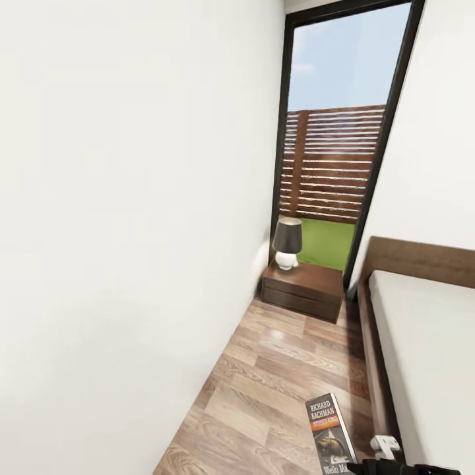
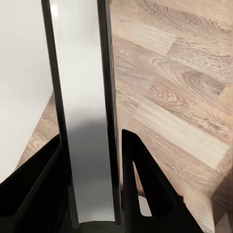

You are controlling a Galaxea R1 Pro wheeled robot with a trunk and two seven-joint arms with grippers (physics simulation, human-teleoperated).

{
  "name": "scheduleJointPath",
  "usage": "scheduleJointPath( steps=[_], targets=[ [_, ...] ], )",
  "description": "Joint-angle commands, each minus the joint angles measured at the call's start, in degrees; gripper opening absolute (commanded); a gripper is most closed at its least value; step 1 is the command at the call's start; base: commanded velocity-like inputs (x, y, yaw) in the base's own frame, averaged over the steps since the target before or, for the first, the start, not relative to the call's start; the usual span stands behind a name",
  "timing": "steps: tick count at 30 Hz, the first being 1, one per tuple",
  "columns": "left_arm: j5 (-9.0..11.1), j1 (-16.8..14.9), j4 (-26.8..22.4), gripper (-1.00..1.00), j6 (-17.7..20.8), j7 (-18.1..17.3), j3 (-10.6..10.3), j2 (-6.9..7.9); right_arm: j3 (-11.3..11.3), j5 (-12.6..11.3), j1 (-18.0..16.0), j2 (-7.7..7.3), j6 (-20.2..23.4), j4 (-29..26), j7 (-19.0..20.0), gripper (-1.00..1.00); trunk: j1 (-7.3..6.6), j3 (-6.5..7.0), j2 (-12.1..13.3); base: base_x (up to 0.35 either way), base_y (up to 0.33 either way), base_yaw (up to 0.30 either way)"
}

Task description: In the bedroom, move the book from the bed onto either nightstand, and place the two sandals side by side next to the bed.

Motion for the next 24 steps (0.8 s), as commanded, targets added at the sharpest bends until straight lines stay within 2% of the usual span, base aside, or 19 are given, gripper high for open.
scheduleJointPath(
  steps=[1,12,24],
  targets=[
    [-0.59,-0.03,0.05,1.00,-0.24,-0.12,0.49,0.01,-0.18,-0.53,-0.01,0.01,0.59,-0.01,0.16,-1.00,0.05,-0.05,-0.06,0.311,0.000,-0.004],
    [-0.55,-0.03,0.05,1.00,-0.25,-0.12,0.49,0.07,-0.18,-0.58,-0.01,0.01,0.59,-0.01,0.16,-1.00,0.05,-0.05,-0.06,0.312,0.000,-0.033],
    [-0.55,-0.03,0.05,1.00,-0.25,-0.12,0.49,0.09,-0.18,-0.60,-0.02,0.01,0.59,-0.01,0.16,-1.00,0.05,-0.05,-0.06,0.035,0.000,-0.265]
  ],
)
